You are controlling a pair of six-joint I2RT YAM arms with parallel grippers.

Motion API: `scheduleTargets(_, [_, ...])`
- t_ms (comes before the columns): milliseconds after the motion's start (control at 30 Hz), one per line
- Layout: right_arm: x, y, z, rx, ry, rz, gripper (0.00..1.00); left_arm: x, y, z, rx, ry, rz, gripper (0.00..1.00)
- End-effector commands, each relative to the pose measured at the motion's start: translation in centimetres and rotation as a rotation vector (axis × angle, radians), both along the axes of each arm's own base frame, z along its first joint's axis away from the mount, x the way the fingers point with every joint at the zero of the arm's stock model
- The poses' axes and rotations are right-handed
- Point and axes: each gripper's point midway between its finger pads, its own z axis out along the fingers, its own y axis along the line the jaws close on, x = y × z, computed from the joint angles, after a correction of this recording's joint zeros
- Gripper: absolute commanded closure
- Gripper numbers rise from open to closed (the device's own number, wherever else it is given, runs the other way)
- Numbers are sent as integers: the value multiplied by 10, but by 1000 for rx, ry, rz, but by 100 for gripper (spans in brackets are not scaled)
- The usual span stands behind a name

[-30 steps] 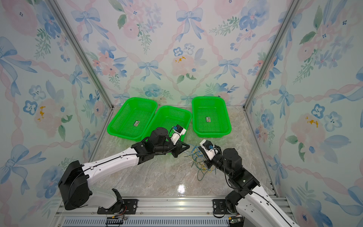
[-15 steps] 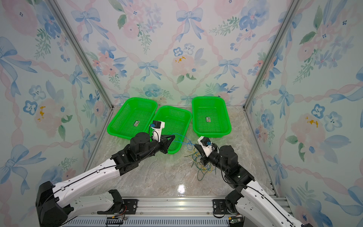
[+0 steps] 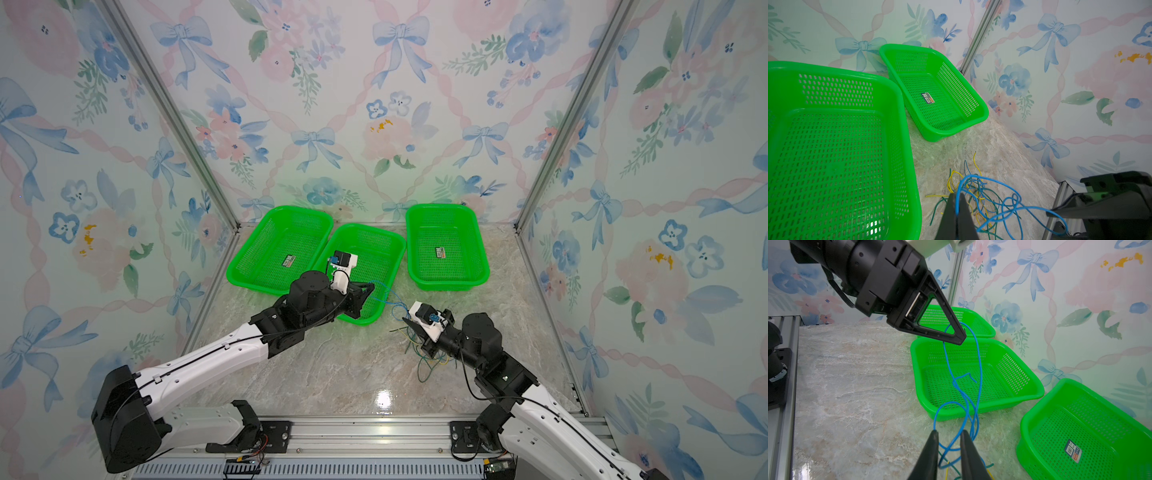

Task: Untangle and sort cables by color
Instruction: Untie the cable.

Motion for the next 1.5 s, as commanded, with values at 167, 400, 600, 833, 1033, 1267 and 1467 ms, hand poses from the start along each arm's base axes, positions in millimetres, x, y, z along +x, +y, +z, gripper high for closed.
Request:
scheduleTargets(167, [-8,10,-4,-125,23,54,57,-11,-6,17,-8,-61,-92,100])
scheduleTargets(400, [-7,10,35,-1,93,52,57,-14,-10,5,56,-96,-113,100])
scheduleTargets(600, [-8,-2,56,129,209,53,43,-16,-8,0,120,-151,-109,100])
scheduleTargets(833, [-6,-18,33,52,386,25,32,-21,-5,1,152,-198,-122,100])
scheduleTargets(1033, [26,-1,31,163,387,-13,35,-53,-25,9,137,-254,-310,100])
scheduleTargets(1267, [57,22,-8,41,328,-83,37,-61,-31,15,104,-242,-350,100])
scheduleTargets(1467, [85,13,-30,17,287,-244,52,-62,-30,18,88,-233,-345,100])
